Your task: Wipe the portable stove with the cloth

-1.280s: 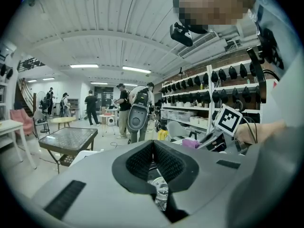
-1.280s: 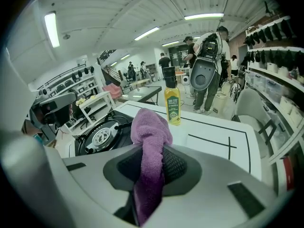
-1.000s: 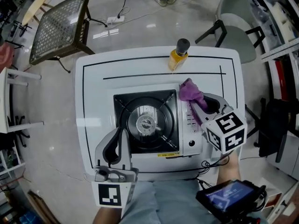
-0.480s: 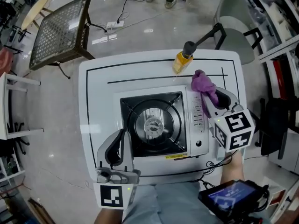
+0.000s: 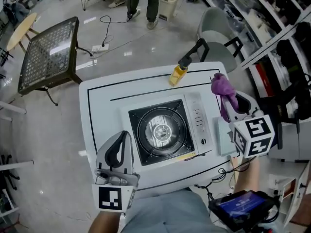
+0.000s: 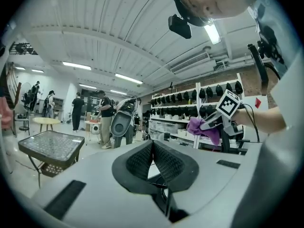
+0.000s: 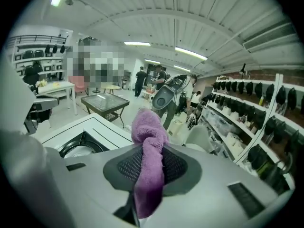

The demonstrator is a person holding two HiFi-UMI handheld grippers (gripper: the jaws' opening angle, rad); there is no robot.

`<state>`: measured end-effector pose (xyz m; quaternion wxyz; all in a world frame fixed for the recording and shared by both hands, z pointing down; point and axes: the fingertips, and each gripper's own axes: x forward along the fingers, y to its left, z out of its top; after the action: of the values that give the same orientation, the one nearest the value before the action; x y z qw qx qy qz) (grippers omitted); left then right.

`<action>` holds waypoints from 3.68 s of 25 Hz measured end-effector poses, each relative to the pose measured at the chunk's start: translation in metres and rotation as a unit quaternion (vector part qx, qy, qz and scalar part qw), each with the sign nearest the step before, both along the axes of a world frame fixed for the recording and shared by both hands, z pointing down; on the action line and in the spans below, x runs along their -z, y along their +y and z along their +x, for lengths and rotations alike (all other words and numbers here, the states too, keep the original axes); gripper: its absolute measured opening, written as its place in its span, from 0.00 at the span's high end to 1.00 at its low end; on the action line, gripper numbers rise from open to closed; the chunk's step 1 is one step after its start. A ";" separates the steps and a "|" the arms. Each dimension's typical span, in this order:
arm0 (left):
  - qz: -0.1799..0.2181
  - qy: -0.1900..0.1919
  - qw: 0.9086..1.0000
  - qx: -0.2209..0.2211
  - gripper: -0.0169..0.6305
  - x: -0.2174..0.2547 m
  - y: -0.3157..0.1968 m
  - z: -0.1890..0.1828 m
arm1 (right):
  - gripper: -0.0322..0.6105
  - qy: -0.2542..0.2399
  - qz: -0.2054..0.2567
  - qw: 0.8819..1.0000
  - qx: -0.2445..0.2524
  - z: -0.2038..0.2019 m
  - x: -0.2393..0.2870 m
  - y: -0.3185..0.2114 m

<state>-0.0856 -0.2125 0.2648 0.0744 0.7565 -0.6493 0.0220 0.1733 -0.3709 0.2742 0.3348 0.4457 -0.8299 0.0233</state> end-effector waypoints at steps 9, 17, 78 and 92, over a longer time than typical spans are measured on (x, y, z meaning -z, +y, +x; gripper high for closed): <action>0.012 0.001 1.000 0.010 0.95 0.013 -0.003 -0.040 | 0.78 0.064 0.056 0.996 0.023 -0.010 0.065 -0.024; -0.034 0.001 0.999 0.029 0.95 -0.029 -0.004 -0.054 | 0.78 0.104 -0.037 0.990 0.094 -0.041 -0.040 -0.022; -0.075 0.057 0.978 0.185 0.95 -0.092 0.134 -0.211 | 0.78 0.213 -0.135 0.910 0.329 -0.295 -0.155 0.066; -0.049 0.064 0.972 0.222 0.95 -0.079 0.177 -0.247 | 0.78 0.215 -0.116 0.899 0.364 -0.354 -0.140 0.100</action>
<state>-0.3326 -0.0352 0.3434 0.1559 0.5887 -0.7931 -0.0111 -0.1806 -0.2706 0.4139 0.5395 0.0651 -0.8334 -0.1007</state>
